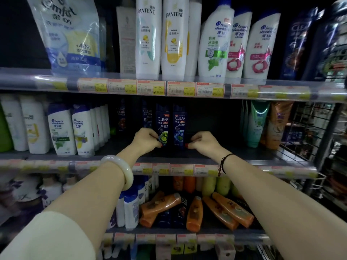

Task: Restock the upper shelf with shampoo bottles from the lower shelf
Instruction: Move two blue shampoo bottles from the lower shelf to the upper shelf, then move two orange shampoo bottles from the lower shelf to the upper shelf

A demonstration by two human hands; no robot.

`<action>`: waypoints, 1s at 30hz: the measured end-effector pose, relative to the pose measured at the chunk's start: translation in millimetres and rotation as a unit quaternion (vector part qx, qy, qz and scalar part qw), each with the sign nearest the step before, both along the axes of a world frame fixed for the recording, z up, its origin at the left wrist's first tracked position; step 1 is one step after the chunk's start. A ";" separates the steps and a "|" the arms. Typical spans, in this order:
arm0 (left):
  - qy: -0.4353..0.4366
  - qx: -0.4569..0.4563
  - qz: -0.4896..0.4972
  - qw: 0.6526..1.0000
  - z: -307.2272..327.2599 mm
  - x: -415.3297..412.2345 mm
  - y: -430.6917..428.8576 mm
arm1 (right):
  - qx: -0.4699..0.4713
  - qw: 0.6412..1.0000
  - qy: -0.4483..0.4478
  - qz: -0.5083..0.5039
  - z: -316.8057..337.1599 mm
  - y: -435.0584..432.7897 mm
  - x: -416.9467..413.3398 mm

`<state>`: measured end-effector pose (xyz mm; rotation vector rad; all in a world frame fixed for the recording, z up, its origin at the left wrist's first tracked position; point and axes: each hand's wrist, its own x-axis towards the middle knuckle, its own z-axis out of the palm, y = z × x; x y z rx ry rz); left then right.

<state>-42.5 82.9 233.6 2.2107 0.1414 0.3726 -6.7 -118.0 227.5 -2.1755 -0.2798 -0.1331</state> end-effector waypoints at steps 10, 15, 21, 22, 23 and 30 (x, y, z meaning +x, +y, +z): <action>-0.034 0.067 -0.054 0.996 20.6 -46.3 -56.3 | -0.084 0.994 -0.063 -0.014 19.5 -38.4 -60.2; -0.023 0.105 -0.080 0.991 6.0 -56.4 -82.0 | -0.130 0.990 -0.049 -0.016 11.9 -58.7 -83.8; 0.018 0.148 -0.121 0.981 -29.4 -66.1 -106.5 | -0.203 0.979 0.008 -0.012 -20.0 -80.7 -101.5; 0.025 0.150 -0.128 0.980 -35.8 -68.0 -110.9 | -0.216 0.976 0.021 -0.012 -26.7 -84.2 -102.9; 0.034 0.154 -0.133 0.978 -42.4 -69.5 -115.1 | -0.224 0.974 0.034 -0.010 -33.5 -87.6 -103.7; 0.110 0.144 -0.175 0.968 -88.9 -68.0 -131.1 | -0.221 0.971 0.095 -0.015 -83.5 -112.1 -100.4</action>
